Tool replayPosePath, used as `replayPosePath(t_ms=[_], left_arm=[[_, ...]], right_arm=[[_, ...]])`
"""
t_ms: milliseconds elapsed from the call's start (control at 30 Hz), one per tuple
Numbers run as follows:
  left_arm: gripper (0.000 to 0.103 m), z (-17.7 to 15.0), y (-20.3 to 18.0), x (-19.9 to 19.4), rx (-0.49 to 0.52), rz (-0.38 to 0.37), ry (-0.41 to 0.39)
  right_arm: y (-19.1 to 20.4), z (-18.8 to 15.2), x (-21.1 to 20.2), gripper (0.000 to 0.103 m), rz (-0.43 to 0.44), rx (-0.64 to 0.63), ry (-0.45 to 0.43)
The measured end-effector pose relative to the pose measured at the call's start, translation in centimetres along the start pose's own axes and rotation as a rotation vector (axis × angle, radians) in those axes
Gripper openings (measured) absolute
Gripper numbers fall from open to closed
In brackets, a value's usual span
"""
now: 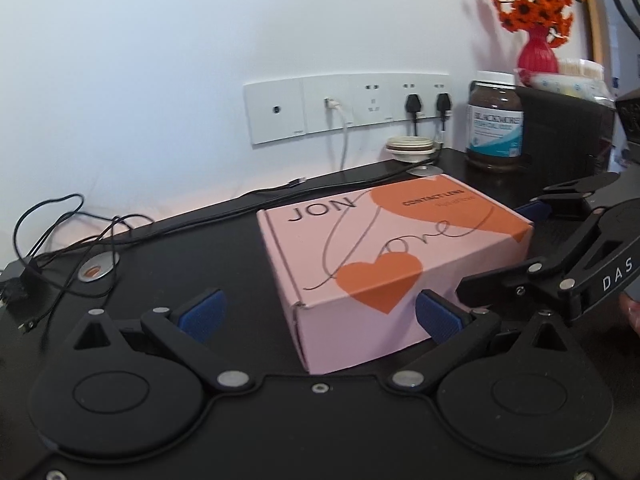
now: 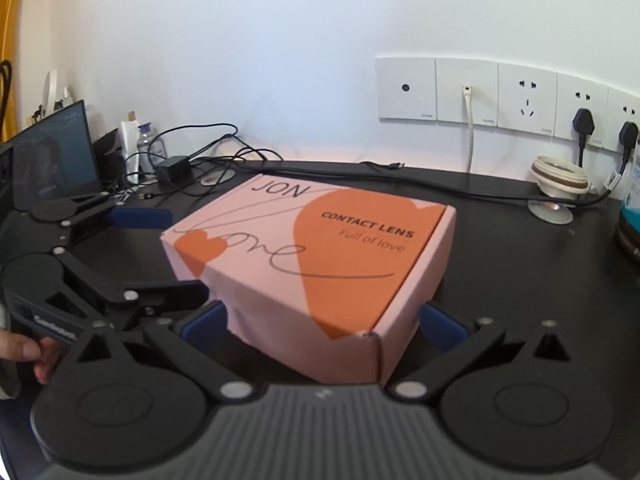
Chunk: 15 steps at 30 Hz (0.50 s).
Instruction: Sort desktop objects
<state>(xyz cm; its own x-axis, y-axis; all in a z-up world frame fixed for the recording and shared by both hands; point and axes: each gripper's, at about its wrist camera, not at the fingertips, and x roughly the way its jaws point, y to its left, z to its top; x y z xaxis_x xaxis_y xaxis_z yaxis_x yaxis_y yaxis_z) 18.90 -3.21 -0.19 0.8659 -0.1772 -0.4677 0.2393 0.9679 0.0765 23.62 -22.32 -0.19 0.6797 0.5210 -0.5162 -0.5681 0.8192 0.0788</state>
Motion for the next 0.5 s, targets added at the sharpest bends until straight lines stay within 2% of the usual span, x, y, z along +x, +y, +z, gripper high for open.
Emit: replayPosePath(t_ms=[500], left_arm=[[0.103, -0.1, 0.5, -1.3, -0.108, 0.071, 0.015]], right_arm=[[0.1, 0.3, -1.5, 0.102, -0.044, 0.077, -0.032]])
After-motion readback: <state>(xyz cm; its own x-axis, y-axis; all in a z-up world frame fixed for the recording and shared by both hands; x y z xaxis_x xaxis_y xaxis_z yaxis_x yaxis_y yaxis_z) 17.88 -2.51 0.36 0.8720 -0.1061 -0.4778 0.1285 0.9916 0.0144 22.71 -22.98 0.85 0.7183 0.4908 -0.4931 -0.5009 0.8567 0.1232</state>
